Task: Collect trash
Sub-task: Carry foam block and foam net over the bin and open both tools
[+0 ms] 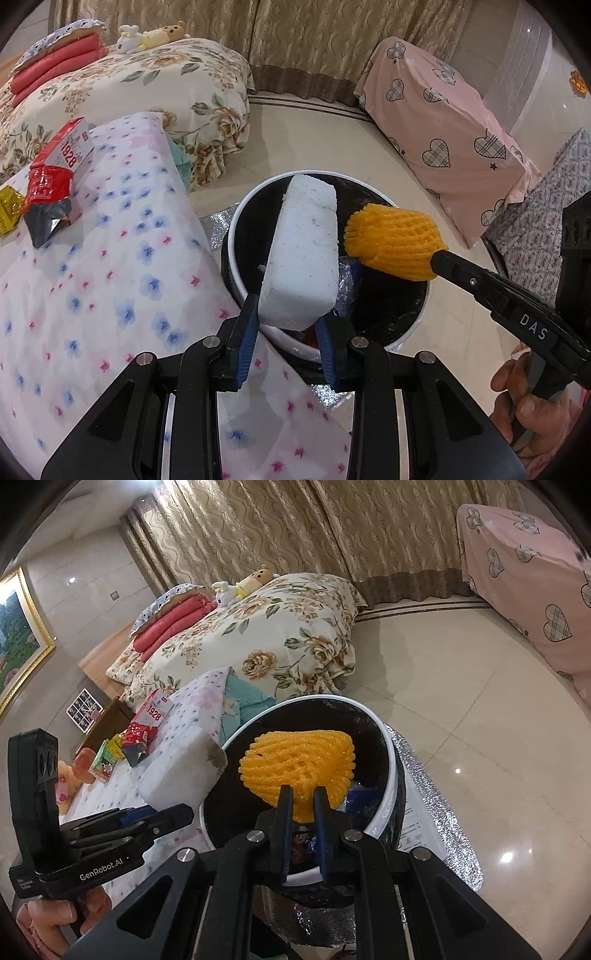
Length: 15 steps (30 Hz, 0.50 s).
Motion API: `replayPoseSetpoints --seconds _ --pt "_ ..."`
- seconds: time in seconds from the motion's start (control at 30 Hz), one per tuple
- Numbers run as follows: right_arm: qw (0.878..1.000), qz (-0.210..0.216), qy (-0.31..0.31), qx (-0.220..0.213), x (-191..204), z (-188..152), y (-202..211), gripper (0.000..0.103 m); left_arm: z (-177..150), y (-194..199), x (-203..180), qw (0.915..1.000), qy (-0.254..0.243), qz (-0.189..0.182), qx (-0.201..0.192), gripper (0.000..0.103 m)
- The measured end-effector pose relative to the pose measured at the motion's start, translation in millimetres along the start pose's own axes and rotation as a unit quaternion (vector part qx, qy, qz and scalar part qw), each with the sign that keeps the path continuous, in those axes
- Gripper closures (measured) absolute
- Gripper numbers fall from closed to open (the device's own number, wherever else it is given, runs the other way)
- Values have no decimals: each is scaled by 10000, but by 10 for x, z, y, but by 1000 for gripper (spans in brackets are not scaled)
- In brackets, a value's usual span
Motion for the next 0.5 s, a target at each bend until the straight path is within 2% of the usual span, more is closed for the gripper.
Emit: replayPoseSetpoints --seconds 0.5 --pt "9999 -134 39 22 -94 64 -65 92 59 -120 -39 9999 1 -99 129 74"
Point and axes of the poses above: each gripper's, at about its wrist camera, not at the fingertips, and y roughly against the way its jaws point, x to its left, z to its top, the point moved 10 cm from there along -y, roughly the way its jaws point, and after that the axes turned 5 degrees about -y, right-handed, at the moved point
